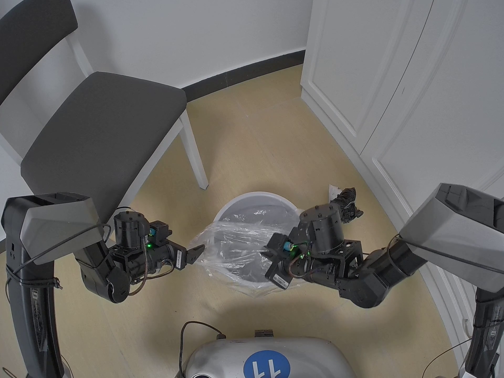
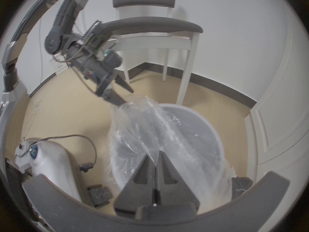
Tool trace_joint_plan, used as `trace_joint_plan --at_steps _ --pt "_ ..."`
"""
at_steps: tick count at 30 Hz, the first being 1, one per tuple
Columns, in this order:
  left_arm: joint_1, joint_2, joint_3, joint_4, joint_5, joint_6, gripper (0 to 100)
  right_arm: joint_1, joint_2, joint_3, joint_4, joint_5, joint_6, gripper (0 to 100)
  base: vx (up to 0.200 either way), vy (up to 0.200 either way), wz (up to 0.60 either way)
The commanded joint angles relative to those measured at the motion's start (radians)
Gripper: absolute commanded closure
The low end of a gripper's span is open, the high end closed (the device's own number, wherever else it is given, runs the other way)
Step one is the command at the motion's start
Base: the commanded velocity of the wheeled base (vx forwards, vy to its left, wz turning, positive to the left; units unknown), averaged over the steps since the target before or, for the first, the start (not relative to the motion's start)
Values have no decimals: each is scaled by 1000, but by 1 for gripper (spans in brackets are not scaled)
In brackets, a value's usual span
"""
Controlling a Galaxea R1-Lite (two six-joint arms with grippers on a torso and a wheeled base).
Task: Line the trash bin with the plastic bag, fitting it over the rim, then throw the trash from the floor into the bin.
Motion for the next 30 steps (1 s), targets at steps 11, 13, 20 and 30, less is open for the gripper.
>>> trace_joint_plan --at_steps 11,13,20,30 --pt "36 -100 24 0 -8 -1 0 122 32 146 -13 -9 -2 100 0 0 0" --pt "36 -108 29 0 -8 -1 0 129 60 145 -30 -9 -2 100 0 0 0" --pt "32 -82 24 9 -8 1 0 118 147 105 -83 -10 -3 100 0 0 0" --pt "36 -56 23 28 -9 1 0 118 158 91 -93 -10 -2 100 0 0 0"
